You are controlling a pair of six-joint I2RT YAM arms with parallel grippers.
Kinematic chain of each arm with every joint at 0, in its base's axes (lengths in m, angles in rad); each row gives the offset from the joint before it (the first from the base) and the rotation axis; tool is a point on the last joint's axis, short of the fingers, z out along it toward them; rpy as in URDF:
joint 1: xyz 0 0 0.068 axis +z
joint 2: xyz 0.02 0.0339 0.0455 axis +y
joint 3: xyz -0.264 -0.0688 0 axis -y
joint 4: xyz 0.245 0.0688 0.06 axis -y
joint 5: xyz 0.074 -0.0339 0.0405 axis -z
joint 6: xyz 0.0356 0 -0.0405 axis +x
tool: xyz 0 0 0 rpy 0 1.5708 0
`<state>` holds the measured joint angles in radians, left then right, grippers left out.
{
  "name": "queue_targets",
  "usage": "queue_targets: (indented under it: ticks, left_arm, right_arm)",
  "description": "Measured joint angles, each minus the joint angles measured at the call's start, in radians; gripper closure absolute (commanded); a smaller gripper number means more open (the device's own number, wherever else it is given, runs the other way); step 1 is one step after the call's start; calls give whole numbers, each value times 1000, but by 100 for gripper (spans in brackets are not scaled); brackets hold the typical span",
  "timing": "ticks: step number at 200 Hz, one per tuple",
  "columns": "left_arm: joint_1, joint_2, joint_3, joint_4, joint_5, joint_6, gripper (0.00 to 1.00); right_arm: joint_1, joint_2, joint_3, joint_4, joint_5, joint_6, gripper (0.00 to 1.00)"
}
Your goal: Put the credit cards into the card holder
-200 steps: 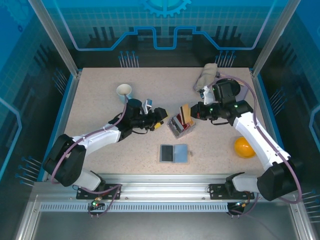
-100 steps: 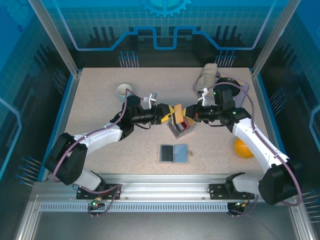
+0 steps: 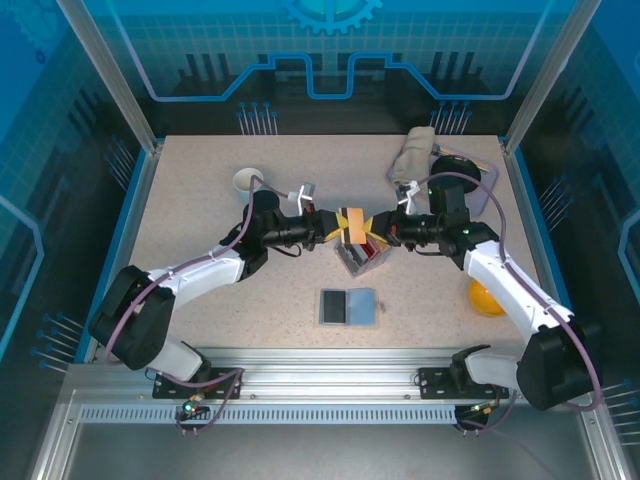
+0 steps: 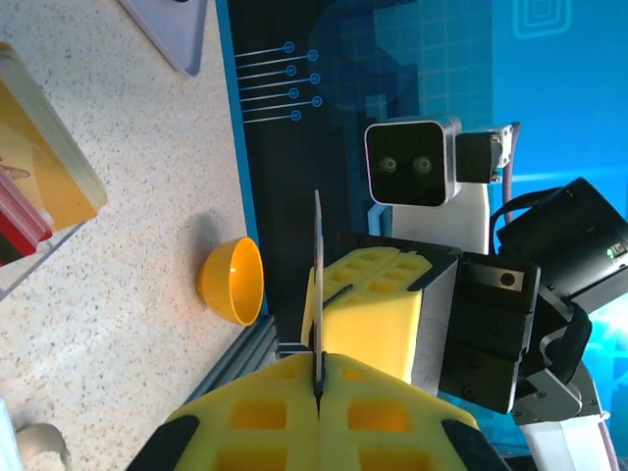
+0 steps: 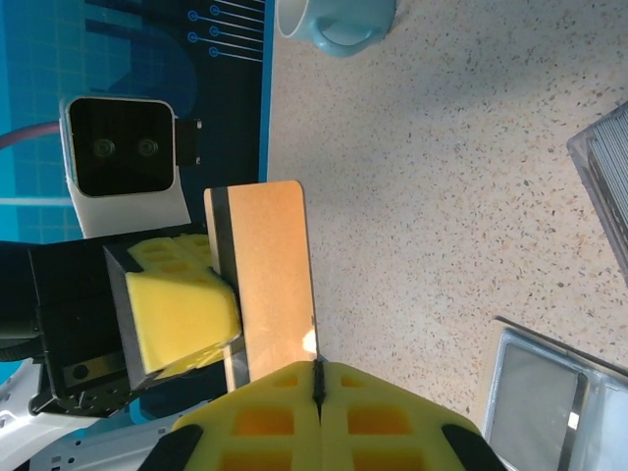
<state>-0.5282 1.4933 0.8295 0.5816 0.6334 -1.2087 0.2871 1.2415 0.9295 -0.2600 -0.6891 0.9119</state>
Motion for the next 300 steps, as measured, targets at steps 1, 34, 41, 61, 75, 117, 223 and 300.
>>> queue_targets:
  ticks: [1, 34, 41, 61, 75, 117, 223, 300]
  left_arm:
    - [0, 0, 0, 0, 0, 1, 100]
    - [-6, -2, 0, -43, 0, 23, 100]
    - [-6, -5, 0, -62, 0, 34, 100]
    - [-6, -27, 0, -144, -13, 77, 100]
    - [-9, -51, -7, -214, -32, 116, 100]
    - [-65, -100, -90, -399, -111, 231, 100]
    - [-157, -31, -224, -394, -175, 263, 100]
    - [-190, 89, -224, -290, -186, 266, 100]
  right_arm:
    - [0, 0, -2, 0, 0, 2, 94]
    - [0, -34, -24, -25, 19, -12, 72]
    - [0, -43, -28, -40, 30, -21, 66]
    - [1, -66, -45, -97, 75, -66, 49]
    - [9, -72, -68, -155, 128, -100, 39]
    - [137, -39, -130, -308, 345, -171, 27]
    - [324, 219, -138, -369, 611, -199, 30]
    - [324, 266, -143, -331, 613, -203, 46]
